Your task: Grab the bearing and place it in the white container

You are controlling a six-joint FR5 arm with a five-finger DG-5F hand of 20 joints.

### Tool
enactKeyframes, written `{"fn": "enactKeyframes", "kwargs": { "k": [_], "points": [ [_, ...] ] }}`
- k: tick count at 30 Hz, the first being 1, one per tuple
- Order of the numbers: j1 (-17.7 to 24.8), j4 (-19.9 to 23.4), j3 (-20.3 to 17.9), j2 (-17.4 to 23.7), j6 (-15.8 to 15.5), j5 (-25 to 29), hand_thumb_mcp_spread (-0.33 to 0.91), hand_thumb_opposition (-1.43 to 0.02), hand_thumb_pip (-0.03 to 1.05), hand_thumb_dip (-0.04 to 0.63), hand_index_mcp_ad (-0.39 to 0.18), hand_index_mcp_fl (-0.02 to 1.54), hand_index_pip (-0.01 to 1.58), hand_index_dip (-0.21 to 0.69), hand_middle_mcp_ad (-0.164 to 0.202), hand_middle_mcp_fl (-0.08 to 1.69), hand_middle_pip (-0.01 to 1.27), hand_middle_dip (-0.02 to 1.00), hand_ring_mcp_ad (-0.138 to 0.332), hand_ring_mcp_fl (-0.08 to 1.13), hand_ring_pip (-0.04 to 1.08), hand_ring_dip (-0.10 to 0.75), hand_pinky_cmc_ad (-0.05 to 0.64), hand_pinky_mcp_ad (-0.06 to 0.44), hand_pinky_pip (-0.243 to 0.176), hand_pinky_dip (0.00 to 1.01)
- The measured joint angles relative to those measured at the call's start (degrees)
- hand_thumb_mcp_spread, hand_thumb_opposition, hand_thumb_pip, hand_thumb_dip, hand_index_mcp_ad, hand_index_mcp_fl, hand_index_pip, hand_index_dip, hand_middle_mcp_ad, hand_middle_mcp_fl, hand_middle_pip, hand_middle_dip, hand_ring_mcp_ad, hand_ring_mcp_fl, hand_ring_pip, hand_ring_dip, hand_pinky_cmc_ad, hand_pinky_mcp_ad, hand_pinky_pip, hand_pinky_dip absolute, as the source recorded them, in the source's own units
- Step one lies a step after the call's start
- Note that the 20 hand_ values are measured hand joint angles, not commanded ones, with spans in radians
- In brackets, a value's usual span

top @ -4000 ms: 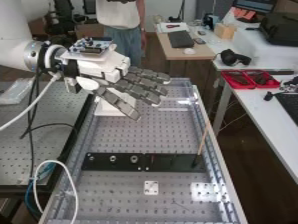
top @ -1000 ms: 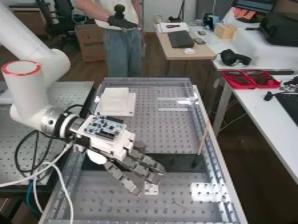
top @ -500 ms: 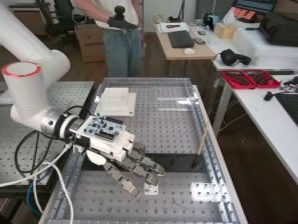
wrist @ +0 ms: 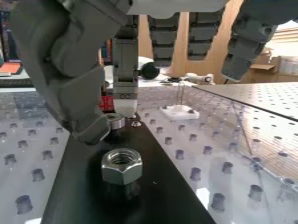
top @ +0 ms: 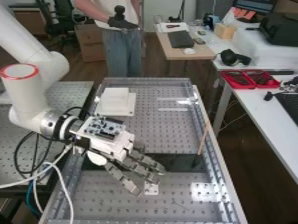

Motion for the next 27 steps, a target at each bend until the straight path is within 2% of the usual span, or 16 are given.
{"fn": "enactKeyframes", "kwargs": {
  "k": [9, 12, 17, 27],
  "points": [
    [-1.4, -1.4, 1.3, 0.1, -2.1, -3.9, 0.33, -0.87, 0.71, 0.278, -0.087, 0.02, 1.49, 0.225, 0.082, 0.02, 0.11, 0.16, 0.161, 0.00, 0.08, 0.063, 0.442, 0.330, -0.089, 0.26],
    [-1.9, -2.2, 1.9, -0.1, -3.1, -5.7, 0.33, -0.87, 0.71, 0.278, -0.089, 0.02, 1.49, 0.225, 0.082, 0.02, 0.11, 0.16, 0.161, 0.00, 0.08, 0.063, 0.438, 0.311, -0.089, 0.26],
    [-2.8, -3.1, 2.7, -0.4, -4.6, -8.6, 0.33, -0.87, 0.71, 0.278, -0.089, 0.02, 1.51, 0.215, 0.082, 0.02, 0.11, 0.16, 0.164, 0.00, 0.08, 0.063, 0.438, 0.311, -0.089, 0.26],
    [-4.3, -2.9, 3.3, -1.2, -5.7, -11.7, 0.33, -0.87, 0.71, 0.278, -0.087, 0.02, 1.51, 0.201, 0.082, 0.02, 0.11, 0.16, 0.164, 0.00, 0.08, 0.063, 0.438, 0.311, -0.089, 0.26]
  ]
}}
